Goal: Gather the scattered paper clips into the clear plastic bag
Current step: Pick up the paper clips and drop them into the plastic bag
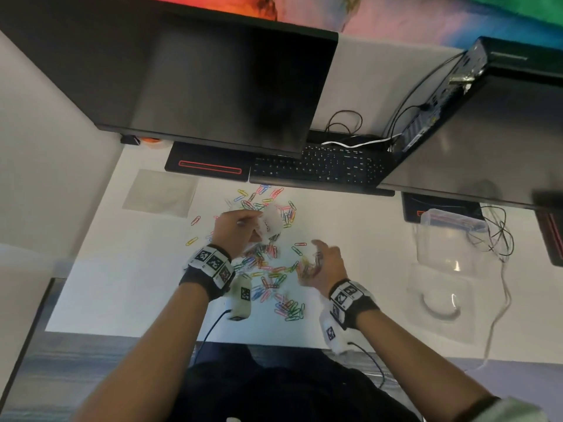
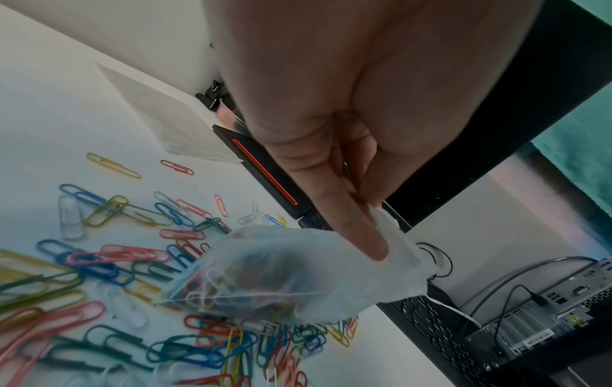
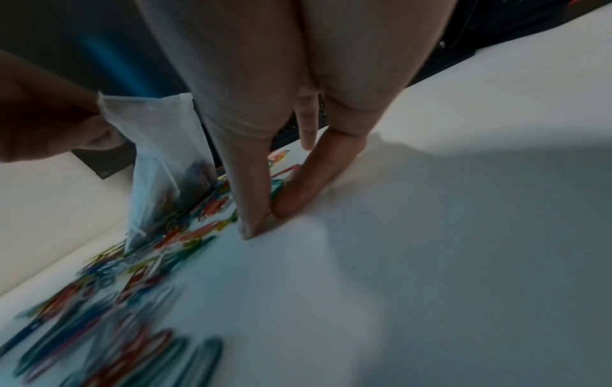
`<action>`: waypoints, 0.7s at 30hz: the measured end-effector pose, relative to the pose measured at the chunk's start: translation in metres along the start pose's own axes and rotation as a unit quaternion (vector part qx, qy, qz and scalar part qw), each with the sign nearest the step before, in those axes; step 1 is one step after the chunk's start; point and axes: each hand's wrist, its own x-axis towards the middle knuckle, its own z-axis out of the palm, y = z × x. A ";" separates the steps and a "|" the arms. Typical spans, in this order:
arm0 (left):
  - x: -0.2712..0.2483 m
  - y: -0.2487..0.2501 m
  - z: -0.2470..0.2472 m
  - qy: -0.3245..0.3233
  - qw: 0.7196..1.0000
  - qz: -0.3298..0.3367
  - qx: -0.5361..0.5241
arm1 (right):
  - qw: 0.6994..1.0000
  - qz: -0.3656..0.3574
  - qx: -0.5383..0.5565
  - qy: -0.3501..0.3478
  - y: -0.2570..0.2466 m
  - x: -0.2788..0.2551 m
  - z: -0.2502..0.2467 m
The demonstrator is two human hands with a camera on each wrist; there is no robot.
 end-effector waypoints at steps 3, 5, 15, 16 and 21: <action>-0.002 0.000 -0.002 0.004 1.000 0.000 -0.007 | 1.000 -0.023 -0.013 -0.005 -0.014 0.020 0.004; -0.003 -0.001 -0.004 0.010 1.000 0.002 -0.010 | 0.998 -0.038 -0.049 -0.014 -0.023 0.029 0.004; -0.003 -0.009 -0.014 0.018 1.000 0.007 -0.010 | 0.942 -0.163 -0.292 -0.021 -0.038 0.036 0.006; -0.003 -0.009 -0.014 0.019 1.000 0.004 -0.014 | 0.928 -0.172 -0.328 -0.037 -0.040 0.036 0.006; -0.007 -0.007 -0.011 0.018 1.000 -0.006 -0.021 | 0.908 -0.185 -0.372 -0.052 -0.043 0.051 -0.005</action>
